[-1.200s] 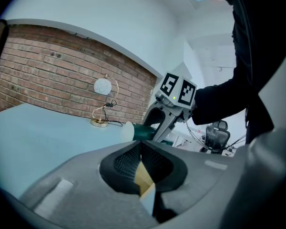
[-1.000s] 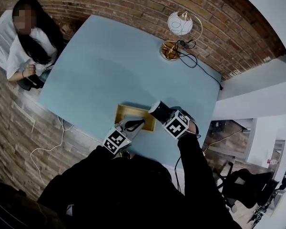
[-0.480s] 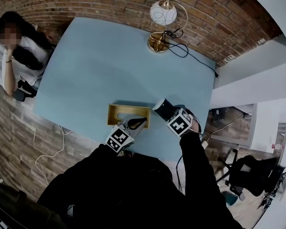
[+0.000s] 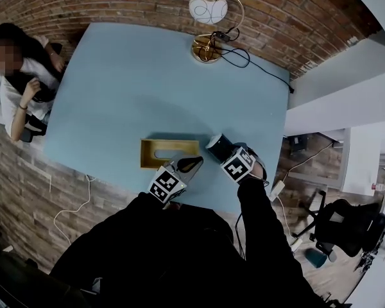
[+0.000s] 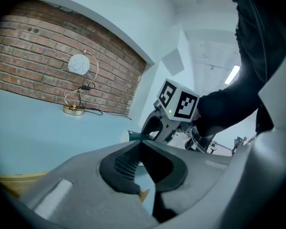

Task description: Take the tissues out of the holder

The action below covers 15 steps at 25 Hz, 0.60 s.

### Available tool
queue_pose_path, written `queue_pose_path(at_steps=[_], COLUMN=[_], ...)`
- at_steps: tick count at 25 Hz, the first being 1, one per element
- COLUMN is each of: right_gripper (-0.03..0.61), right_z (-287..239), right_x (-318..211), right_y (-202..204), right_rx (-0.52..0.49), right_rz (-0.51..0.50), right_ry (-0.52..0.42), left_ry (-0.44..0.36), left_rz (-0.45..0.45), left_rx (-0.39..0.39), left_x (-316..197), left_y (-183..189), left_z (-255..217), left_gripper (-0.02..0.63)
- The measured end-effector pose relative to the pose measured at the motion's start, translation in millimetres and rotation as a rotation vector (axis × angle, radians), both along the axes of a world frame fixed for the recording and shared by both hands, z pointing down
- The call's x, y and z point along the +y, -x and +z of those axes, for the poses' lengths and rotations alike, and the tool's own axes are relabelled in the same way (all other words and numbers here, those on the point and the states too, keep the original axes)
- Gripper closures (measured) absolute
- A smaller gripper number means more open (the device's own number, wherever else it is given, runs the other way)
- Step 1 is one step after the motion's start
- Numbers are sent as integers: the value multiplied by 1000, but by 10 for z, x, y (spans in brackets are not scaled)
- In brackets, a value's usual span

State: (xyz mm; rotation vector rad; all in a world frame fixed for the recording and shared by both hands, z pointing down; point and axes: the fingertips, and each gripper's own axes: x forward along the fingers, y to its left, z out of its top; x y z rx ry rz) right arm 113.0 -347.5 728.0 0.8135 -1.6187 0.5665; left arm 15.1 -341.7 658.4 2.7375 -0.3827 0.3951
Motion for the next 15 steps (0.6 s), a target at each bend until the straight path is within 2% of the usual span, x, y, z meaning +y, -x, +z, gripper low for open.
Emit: queue_pose_path(at_steps=[3, 8, 15], right_gripper=[321, 319, 314], right_z=[139, 274, 298], right_x=[37, 79, 53], right_y=[25, 71, 111], right_rx=[-8, -18, -17], right_rz=[12, 16, 10], right_ry=[10, 26, 48], left_ry=[26, 14, 17], left_rz=[-10, 20, 17], left_rx=[-8, -28, -20], left_x=[11, 56, 3], left_y=[-38, -100, -90], left_z=[90, 141, 138], left_gripper=[604, 604, 603])
